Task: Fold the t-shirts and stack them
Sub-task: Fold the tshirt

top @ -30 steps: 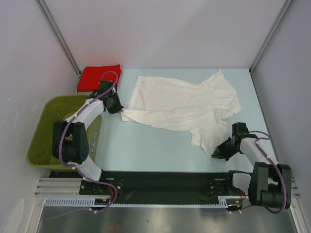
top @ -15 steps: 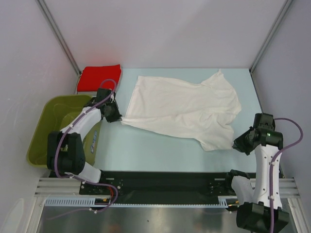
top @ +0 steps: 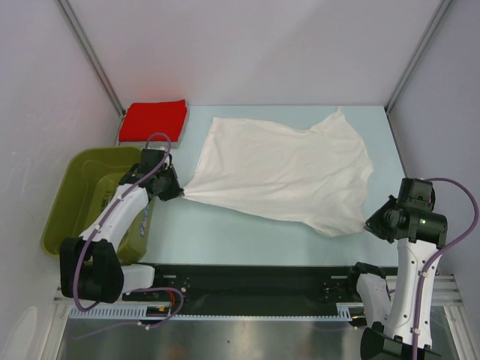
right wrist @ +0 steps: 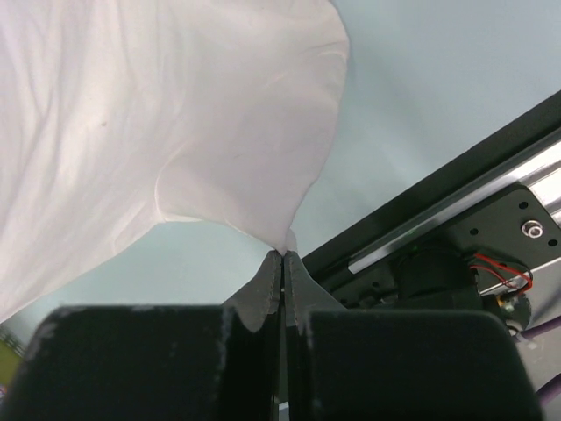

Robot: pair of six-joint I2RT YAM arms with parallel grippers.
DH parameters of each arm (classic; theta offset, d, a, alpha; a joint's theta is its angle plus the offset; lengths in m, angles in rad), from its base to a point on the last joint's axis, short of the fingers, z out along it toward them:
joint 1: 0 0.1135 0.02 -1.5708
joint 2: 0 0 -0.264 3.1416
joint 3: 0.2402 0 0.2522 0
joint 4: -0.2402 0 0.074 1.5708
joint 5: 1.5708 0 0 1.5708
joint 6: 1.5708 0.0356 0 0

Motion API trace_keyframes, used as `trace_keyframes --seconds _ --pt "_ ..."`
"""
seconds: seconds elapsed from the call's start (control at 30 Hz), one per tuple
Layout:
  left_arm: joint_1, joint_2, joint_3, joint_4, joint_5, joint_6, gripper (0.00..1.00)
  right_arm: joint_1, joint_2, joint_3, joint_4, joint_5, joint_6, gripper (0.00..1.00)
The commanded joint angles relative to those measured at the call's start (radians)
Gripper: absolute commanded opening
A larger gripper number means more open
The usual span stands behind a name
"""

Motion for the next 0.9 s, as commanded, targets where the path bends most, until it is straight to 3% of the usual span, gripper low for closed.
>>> trace_keyframes --seconds 0.0,0.33,0.87 --pt "0.006 -0.06 -0.027 -0.016 -0.007 -0.019 0.0 -0.004 -0.017 0.031 -0.189 -0.044 -0.06 0.0" --pt "0.006 -0.136 -0.086 -0.059 -0.069 -0.039 0.0 0.023 -0.043 0.011 -0.189 -0.135 -0.102 0.0" --pt "0.006 0.016 -0.08 0.033 -0.03 -0.015 0.0 0.051 0.102 0.129 -0.056 -0.19 -0.096 0.0"
